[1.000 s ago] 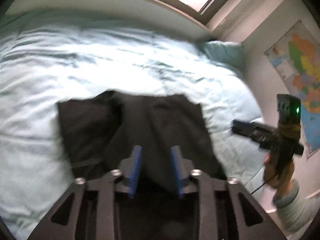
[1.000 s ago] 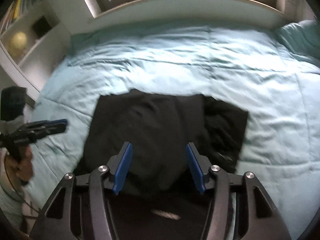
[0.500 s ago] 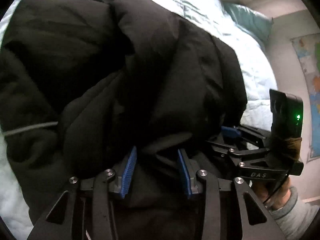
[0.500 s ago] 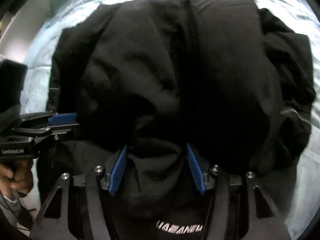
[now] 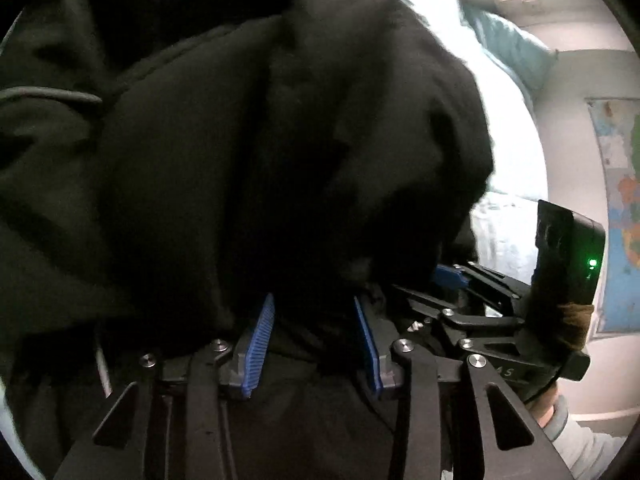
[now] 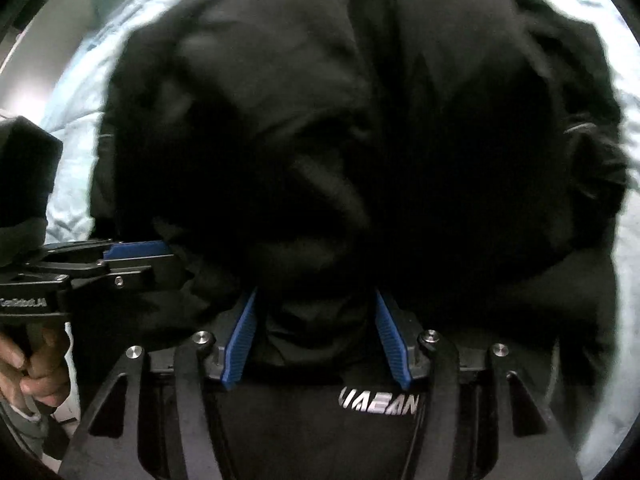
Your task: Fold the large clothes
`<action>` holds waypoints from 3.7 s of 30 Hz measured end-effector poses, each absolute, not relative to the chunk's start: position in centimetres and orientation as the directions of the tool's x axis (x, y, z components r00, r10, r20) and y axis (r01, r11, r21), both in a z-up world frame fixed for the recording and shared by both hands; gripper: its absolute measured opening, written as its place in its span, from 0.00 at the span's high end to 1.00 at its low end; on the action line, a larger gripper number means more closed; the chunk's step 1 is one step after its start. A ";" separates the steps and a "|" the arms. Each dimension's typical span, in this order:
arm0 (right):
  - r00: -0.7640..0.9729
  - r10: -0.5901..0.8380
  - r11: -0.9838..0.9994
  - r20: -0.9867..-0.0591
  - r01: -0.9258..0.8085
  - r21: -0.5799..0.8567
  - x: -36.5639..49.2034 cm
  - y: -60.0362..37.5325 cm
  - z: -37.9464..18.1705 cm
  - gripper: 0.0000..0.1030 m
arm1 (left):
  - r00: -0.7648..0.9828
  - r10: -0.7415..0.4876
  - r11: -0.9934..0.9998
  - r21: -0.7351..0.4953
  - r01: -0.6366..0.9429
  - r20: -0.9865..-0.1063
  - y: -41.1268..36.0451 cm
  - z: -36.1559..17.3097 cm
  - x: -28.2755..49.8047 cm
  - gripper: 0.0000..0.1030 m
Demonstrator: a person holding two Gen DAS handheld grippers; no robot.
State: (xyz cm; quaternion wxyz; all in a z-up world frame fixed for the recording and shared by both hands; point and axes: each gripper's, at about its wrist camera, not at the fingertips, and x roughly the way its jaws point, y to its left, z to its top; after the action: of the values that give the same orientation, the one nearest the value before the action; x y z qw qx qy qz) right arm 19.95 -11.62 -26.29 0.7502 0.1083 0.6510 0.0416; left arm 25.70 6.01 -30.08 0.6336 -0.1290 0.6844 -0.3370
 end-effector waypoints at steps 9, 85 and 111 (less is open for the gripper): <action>0.220 0.211 0.959 -0.952 0.141 0.245 11.7 -15.2 -21.2 0.43 | -0.078 -0.540 0.789 -0.536 0.301 -0.838 9.8 -23.7 18.8 0.60; 0.081 0.240 0.873 -0.967 0.418 0.251 -12.4 -25.0 -25.5 0.48 | 0.031 -0.641 0.725 -0.618 -0.304 -0.767 29.7 -27.8 -0.5 0.63; 0.386 0.326 0.819 -0.863 0.341 0.462 -4.2 -26.2 -12.0 0.87 | 0.288 -0.746 0.635 -0.771 0.038 -0.600 25.0 -11.9 10.8 0.90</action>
State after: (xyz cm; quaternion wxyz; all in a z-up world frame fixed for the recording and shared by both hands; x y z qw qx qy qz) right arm -4.18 -26.16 -12.02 0.7761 0.3008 0.5542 -0.0047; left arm 10.84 24.97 -11.94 0.7306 -0.3322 0.5328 -0.2684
